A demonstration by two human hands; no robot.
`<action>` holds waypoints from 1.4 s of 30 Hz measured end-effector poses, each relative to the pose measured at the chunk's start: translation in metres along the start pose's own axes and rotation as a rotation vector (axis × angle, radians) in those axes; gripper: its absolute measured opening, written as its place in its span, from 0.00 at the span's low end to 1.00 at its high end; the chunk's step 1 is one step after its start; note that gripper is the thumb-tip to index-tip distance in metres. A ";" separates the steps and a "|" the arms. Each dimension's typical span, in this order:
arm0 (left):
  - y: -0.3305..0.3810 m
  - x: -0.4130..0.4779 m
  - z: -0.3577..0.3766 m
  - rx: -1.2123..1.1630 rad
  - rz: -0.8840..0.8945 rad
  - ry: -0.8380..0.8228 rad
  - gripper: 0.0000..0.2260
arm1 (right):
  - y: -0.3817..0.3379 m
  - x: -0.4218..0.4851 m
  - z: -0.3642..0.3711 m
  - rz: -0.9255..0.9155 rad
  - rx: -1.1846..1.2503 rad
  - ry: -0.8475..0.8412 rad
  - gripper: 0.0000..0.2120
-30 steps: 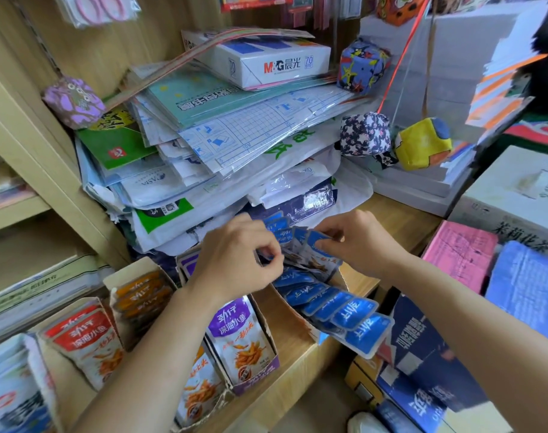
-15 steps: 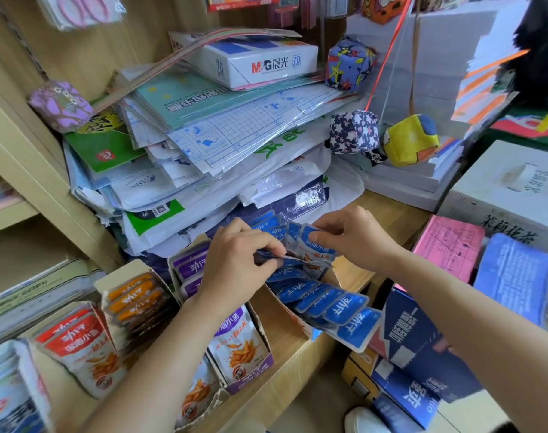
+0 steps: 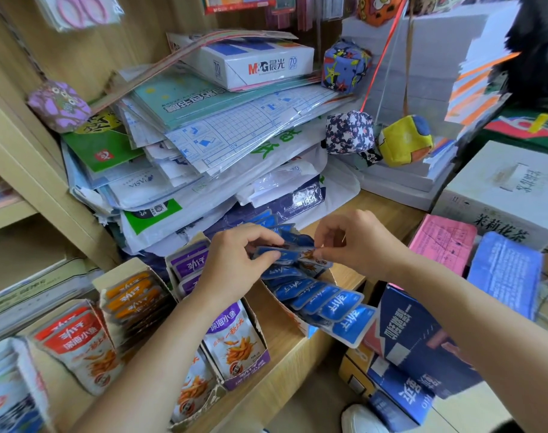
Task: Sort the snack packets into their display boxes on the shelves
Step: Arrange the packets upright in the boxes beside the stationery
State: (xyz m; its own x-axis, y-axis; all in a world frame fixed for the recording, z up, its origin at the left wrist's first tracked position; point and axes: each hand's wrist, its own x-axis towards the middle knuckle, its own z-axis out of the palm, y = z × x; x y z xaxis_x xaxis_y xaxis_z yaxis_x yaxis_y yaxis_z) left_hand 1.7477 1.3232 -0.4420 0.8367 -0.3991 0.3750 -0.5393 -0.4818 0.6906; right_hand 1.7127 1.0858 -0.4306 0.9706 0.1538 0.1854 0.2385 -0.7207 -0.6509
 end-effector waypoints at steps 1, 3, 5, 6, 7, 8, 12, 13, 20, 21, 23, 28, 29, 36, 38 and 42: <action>-0.001 0.000 -0.002 0.007 0.024 -0.030 0.12 | 0.003 0.000 0.000 0.010 -0.002 0.017 0.10; -0.004 0.000 -0.006 0.032 0.032 -0.063 0.13 | 0.006 0.000 -0.003 0.033 -0.010 0.069 0.10; -0.009 0.000 -0.009 0.069 0.009 -0.002 0.14 | 0.007 -0.002 -0.007 0.057 -0.005 0.101 0.08; -0.012 0.001 -0.010 0.127 0.012 0.037 0.14 | 0.006 -0.003 -0.009 0.067 0.011 0.110 0.07; -0.015 0.003 -0.009 0.210 0.023 0.059 0.15 | 0.006 -0.005 -0.009 0.072 0.024 0.119 0.08; -0.016 0.004 -0.008 0.300 0.040 0.060 0.16 | 0.005 -0.006 -0.009 0.072 0.029 0.134 0.08; -0.014 0.012 -0.002 0.467 0.082 0.079 0.11 | 0.004 -0.009 -0.013 0.086 0.027 0.289 0.09; -0.013 0.013 -0.001 0.464 0.085 0.105 0.08 | 0.004 -0.010 -0.015 0.101 0.062 0.330 0.08; -0.012 0.014 0.000 0.309 0.005 0.180 0.03 | 0.007 -0.010 -0.019 0.241 0.351 0.338 0.17; -0.010 0.014 0.000 0.281 -0.002 0.209 0.03 | 0.007 -0.010 -0.018 0.256 0.390 0.338 0.19; -0.007 0.016 -0.002 0.261 -0.014 0.265 0.03 | 0.007 -0.008 -0.017 0.285 0.465 0.332 0.21; -0.003 0.016 -0.002 0.063 -0.159 0.219 0.02 | 0.004 -0.007 -0.010 0.361 0.562 0.174 0.11; -0.002 0.016 -0.002 0.026 -0.177 0.215 0.02 | 0.003 -0.007 -0.008 0.367 0.577 0.154 0.09; 0.014 0.016 -0.005 -0.128 -0.122 0.149 0.03 | -0.011 -0.012 0.000 0.198 0.329 0.117 0.15; 0.021 0.014 -0.002 -0.142 -0.085 0.163 0.05 | -0.017 -0.009 0.003 0.134 0.180 0.180 0.11; 0.024 0.014 0.002 -0.164 -0.128 0.257 0.10 | -0.020 -0.006 0.003 0.127 0.277 0.245 0.03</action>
State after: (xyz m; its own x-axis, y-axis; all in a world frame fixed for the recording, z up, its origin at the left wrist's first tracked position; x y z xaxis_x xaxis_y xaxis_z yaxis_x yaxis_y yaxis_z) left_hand 1.7457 1.3045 -0.4214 0.9047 -0.1235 0.4077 -0.4230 -0.3747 0.8251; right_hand 1.7025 1.1013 -0.4205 0.9642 -0.1151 0.2387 0.1491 -0.5090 -0.8478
